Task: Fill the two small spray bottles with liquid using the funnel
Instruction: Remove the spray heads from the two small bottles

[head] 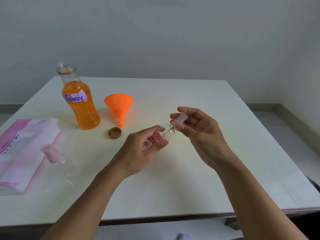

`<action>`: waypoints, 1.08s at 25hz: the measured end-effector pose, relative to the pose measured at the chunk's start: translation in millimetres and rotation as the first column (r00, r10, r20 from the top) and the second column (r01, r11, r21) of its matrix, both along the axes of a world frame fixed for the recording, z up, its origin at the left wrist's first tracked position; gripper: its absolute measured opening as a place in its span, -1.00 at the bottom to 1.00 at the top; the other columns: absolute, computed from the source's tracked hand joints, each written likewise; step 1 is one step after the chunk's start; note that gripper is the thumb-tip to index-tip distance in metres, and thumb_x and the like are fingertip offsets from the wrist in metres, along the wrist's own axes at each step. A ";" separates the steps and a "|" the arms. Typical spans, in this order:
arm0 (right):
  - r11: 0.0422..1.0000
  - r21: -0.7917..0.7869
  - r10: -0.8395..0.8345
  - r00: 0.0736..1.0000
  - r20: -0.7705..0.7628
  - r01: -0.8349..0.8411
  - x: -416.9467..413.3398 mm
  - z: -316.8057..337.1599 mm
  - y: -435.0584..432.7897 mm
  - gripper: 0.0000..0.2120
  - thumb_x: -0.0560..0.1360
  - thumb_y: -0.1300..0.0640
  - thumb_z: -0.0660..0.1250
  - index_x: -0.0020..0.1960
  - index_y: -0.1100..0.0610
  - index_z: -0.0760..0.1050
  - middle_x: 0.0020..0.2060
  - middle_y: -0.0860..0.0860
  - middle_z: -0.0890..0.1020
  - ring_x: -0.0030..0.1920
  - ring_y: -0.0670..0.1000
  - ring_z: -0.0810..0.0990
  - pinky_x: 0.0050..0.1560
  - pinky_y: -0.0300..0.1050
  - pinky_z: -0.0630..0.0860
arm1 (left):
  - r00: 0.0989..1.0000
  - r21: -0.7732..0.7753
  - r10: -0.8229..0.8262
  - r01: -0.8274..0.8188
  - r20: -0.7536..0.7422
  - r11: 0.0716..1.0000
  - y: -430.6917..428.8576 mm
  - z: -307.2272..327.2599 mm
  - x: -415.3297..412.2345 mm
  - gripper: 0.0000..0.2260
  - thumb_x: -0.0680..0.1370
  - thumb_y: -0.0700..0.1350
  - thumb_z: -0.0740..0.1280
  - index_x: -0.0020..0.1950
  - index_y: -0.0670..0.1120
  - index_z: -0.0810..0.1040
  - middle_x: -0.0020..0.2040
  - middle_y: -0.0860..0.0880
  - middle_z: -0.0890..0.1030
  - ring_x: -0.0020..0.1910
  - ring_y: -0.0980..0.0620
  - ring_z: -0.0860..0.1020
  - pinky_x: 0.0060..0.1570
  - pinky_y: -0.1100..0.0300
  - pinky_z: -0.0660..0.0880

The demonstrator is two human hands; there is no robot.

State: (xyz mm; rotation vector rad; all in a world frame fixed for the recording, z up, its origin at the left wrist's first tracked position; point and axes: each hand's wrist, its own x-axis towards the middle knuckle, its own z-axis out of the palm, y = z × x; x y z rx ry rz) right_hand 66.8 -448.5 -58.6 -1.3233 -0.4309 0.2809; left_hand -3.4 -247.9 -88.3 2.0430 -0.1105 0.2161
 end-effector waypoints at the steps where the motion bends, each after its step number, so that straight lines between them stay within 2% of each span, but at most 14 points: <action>1: 0.999 -0.009 0.038 0.999 -0.012 -0.038 0.6 0.7 -1.8 -0.57 0.45 0.23 0.52 0.30 0.13 0.58 0.16 0.13 0.71 0.24 0.12 0.67 0.26 -0.04 0.59 | 1.000 0.004 0.000 0.000 -0.003 1.000 0.5 -0.2 0.2 -0.67 0.49 0.34 0.30 0.24 0.33 0.48 0.01 0.29 0.62 0.08 0.29 0.55 -0.12 0.54 0.43; 3: 0.995 -0.084 0.047 0.998 -0.028 -0.049 1.7 2.3 -2.6 -0.51 0.46 0.15 0.55 0.36 0.03 0.56 0.22 0.07 0.69 0.24 0.10 0.67 0.28 0.01 0.59 | 1.000 0.006 -0.002 0.002 -0.016 1.000 1.8 -0.8 0.1 -0.69 0.49 0.34 0.30 0.21 0.38 0.47 0.02 0.33 0.60 0.08 0.34 0.54 -0.13 0.56 0.42; 5: 0.971 -0.235 -0.047 0.999 0.012 0.048 1.5 2.2 0.7 -0.42 0.41 -0.08 0.57 0.39 -0.10 0.51 0.19 0.00 0.69 0.13 0.01 0.72 0.17 0.00 0.63 | 1.000 0.002 -0.005 0.005 -0.025 1.000 2.0 -2.0 -0.3 -0.69 0.48 0.34 0.32 0.20 0.37 0.48 0.03 0.35 0.60 0.07 0.37 0.54 -0.15 0.58 0.41; 7: 0.910 -0.379 -0.140 0.986 0.092 0.165 -1.0 1.6 5.1 -0.36 0.34 -0.29 0.54 0.36 -0.15 0.51 0.05 -0.03 0.71 -0.06 -0.07 0.74 -0.05 -0.13 0.64 | 1.000 0.008 -0.005 0.005 -0.018 1.000 1.1 -4.3 -0.1 -0.64 0.48 0.33 0.33 0.23 0.28 0.50 0.01 0.30 0.61 0.05 0.31 0.56 -0.15 0.56 0.42; 8: 0.894 -0.406 -0.149 0.981 0.127 0.189 -1.1 -1.2 5.2 -0.40 0.34 -0.31 0.53 0.31 -0.13 0.54 -0.05 -0.02 0.72 -0.15 -0.09 0.72 -0.14 -0.18 0.60 | 1.000 0.017 -0.008 0.009 -0.015 1.000 0.6 -5.4 0.3 -0.62 0.48 0.33 0.33 0.24 0.25 0.51 0.00 0.28 0.62 0.04 0.28 0.57 -0.15 0.54 0.43; 10: 0.909 -0.389 -0.093 0.983 0.162 0.150 0.3 -5.0 3.0 -0.61 0.44 -0.13 0.55 0.21 -0.04 0.60 -0.19 0.02 0.72 -0.23 -0.08 0.68 -0.21 -0.19 0.56 | 1.000 0.033 -0.018 0.019 -0.021 0.999 0.6 -7.4 1.1 -0.62 0.48 0.33 0.33 0.24 0.24 0.51 -0.01 0.26 0.61 0.02 0.26 0.57 -0.16 0.52 0.45; 12: 0.934 -0.338 -0.044 0.976 0.214 0.117 4.4 -3.3 -2.2 -0.76 0.54 0.17 0.49 0.18 0.03 0.60 -0.16 0.06 0.71 -0.17 -0.06 0.67 -0.14 -0.20 0.58 | 0.999 0.028 -0.030 0.031 -0.036 0.999 2.7 -9.6 1.2 -0.62 0.47 0.32 0.34 0.24 0.25 0.51 0.00 0.25 0.61 0.03 0.25 0.57 -0.15 0.49 0.46; 14: 0.956 -0.260 -0.072 0.966 0.248 0.138 12.2 -0.4 -12.4 -0.71 0.55 0.37 0.42 0.19 0.07 0.59 -0.13 0.08 0.69 -0.03 -0.04 0.68 -0.02 -0.18 0.59 | 0.998 0.028 -0.043 0.044 -0.056 0.999 5.8 -11.2 1.2 -0.62 0.46 0.34 0.34 0.24 0.27 0.51 0.01 0.23 0.62 0.05 0.23 0.56 -0.11 0.45 0.50; 15: 0.964 -0.219 -0.093 0.966 0.241 0.148 15.4 2.3 -19.0 -0.69 0.55 0.39 0.41 0.20 0.09 0.59 -0.13 0.08 0.69 0.04 -0.02 0.68 0.03 -0.17 0.60 | 0.997 0.026 -0.046 0.048 -0.064 0.998 7.0 -11.7 1.2 -0.62 0.46 0.34 0.34 0.23 0.27 0.51 0.01 0.22 0.62 0.06 0.22 0.56 -0.09 0.43 0.51; 16: 0.972 -0.180 -0.110 0.970 0.218 0.151 18.0 4.5 -26.1 -0.69 0.53 0.37 0.44 0.20 0.10 0.60 -0.13 0.07 0.69 0.08 0.01 0.68 0.07 -0.15 0.60 | 0.997 0.019 -0.046 0.047 -0.068 0.999 7.7 -12.0 1.6 -0.63 0.46 0.33 0.34 0.22 0.27 0.52 0.01 0.21 0.62 0.05 0.21 0.56 -0.07 0.42 0.51; 20: 0.973 -0.093 -0.205 0.975 0.083 0.212 21.7 9.1 -57.3 -0.66 0.39 0.18 0.57 0.15 0.13 0.66 -0.08 0.04 0.72 -0.02 0.07 0.72 0.21 -0.06 0.64 | 0.998 -0.026 -0.029 0.028 -0.054 0.999 5.0 -12.9 4.0 -0.71 0.49 0.22 0.39 0.19 0.23 0.55 0.00 0.19 0.65 0.05 0.22 0.58 -0.07 0.49 0.44; 22: 0.961 -0.050 -0.268 0.961 0.067 0.271 22.9 7.3 -77.2 -0.66 0.46 0.19 0.54 0.22 0.10 0.63 -0.11 0.06 0.69 -0.03 0.10 0.72 0.14 -0.08 0.65 | 0.999 -0.052 -0.022 0.019 -0.049 0.998 -0.4 -13.2 4.5 -0.72 0.48 0.18 0.42 0.17 0.21 0.55 0.00 0.18 0.67 0.03 0.21 0.59 -0.08 0.49 0.43; 24: 0.941 -0.014 -0.338 0.940 0.037 0.338 24.1 2.9 -96.6 -0.71 0.54 0.15 0.48 0.26 0.04 0.63 -0.18 0.04 0.63 -0.12 0.04 0.66 -0.03 -0.16 0.61 | 0.999 -0.082 -0.009 0.005 -0.045 0.997 -6.2 -13.6 5.6 -0.70 0.45 0.18 0.45 0.15 0.20 0.54 0.00 0.16 0.68 0.02 0.20 0.61 -0.07 0.40 0.47; 27: 0.883 -0.080 -0.466 0.884 -0.033 0.462 24.2 -6.9 -114.8 -0.68 0.47 -0.04 0.53 0.13 0.12 0.69 -0.23 -0.02 0.64 -0.25 -0.05 0.57 -0.14 -0.13 0.50 | 0.999 -0.135 0.016 -0.021 -0.039 0.991 -17.5 -13.1 8.0 -0.64 0.39 0.24 0.47 0.12 0.20 0.51 0.02 0.19 0.69 0.02 0.18 0.63 0.04 0.18 0.52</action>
